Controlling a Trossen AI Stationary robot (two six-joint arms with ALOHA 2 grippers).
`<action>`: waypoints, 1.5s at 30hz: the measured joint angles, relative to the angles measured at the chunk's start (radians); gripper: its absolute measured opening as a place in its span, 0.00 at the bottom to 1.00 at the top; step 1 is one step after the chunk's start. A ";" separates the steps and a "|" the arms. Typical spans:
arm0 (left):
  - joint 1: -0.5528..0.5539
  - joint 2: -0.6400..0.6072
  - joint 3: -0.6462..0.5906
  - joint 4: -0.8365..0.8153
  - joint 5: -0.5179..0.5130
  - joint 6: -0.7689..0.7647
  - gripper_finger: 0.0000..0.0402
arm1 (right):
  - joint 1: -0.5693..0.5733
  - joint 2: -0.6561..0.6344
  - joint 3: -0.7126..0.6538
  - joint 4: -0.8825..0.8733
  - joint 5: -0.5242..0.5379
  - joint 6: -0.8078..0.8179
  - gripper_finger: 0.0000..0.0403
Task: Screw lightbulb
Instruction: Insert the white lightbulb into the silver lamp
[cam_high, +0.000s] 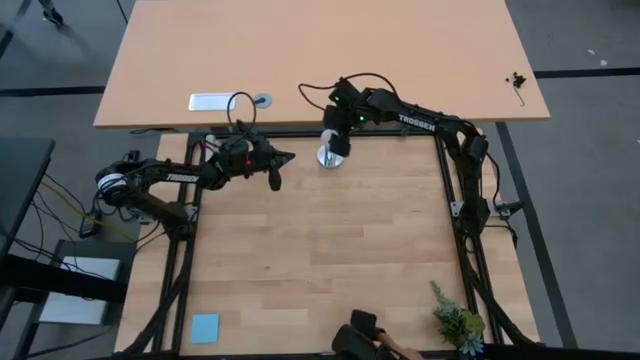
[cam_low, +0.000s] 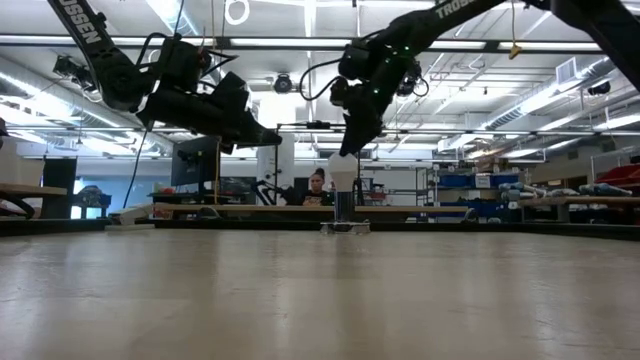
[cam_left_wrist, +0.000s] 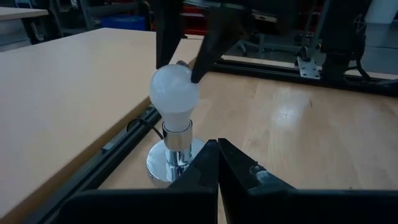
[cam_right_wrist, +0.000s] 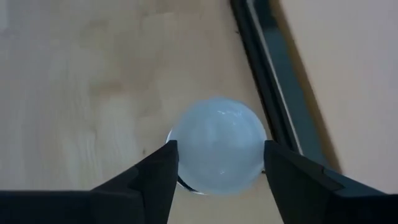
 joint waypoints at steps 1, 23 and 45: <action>0.000 0.000 0.000 0.000 0.000 0.000 0.01 | 0.000 -0.001 -0.001 -0.001 0.015 0.051 0.58; 0.000 0.000 0.000 -0.002 0.000 0.000 0.01 | 0.077 0.008 0.123 -0.052 0.145 -0.070 0.61; 0.000 0.000 0.000 -0.001 0.000 -0.001 0.01 | -0.001 0.003 0.009 0.019 0.023 0.099 0.56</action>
